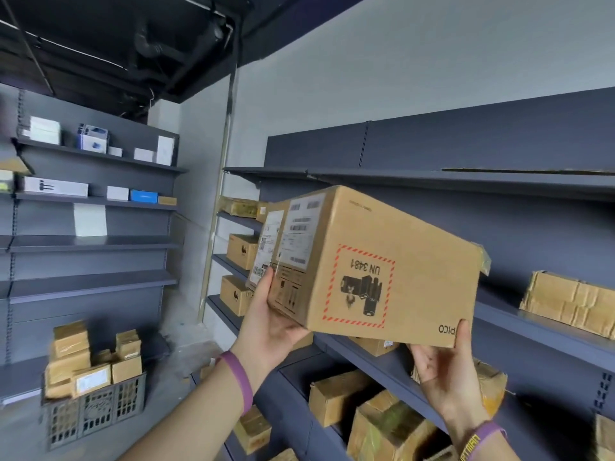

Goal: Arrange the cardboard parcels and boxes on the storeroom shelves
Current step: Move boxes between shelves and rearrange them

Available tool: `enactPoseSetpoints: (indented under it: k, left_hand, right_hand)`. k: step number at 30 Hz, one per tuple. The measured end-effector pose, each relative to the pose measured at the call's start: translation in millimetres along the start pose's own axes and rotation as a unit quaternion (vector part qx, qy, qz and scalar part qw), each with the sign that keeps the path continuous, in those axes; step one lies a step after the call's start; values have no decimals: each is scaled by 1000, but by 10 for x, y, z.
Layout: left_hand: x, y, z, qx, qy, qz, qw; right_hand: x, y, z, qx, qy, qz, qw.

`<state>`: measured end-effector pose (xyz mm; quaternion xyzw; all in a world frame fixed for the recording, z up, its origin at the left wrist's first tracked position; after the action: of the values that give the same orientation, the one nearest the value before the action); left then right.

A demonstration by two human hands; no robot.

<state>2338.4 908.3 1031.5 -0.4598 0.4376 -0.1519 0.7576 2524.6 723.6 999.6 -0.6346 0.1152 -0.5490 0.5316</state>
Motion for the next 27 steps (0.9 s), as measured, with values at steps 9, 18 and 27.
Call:
enactPoseSetpoints:
  k: [9, 18, 27]
  left_hand:
    - [334, -235, -96, 10, -67, -2, 998]
    - [541, -263, -108, 25, -41, 9, 999]
    - [451, -71, -58, -20, -61, 8, 998]
  right_hand:
    - [-407, -420, -57, 28, -81, -65, 994]
    - [-483, -415, -4, 15, -107, 24, 994]
    - [-499, -335, 17, 34, -102, -42, 993]
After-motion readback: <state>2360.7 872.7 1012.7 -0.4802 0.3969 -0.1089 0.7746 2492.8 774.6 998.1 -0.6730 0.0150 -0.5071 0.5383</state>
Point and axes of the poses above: each hand's wrist, its own z-axis towards the middle knuckle, its own y-axis out of the back of the hand, x = y × z, the point moved 9 cm from there along z, towards the middle knuckle, and after that the axes turned 1 degree about -z, right-handed, at the moved point
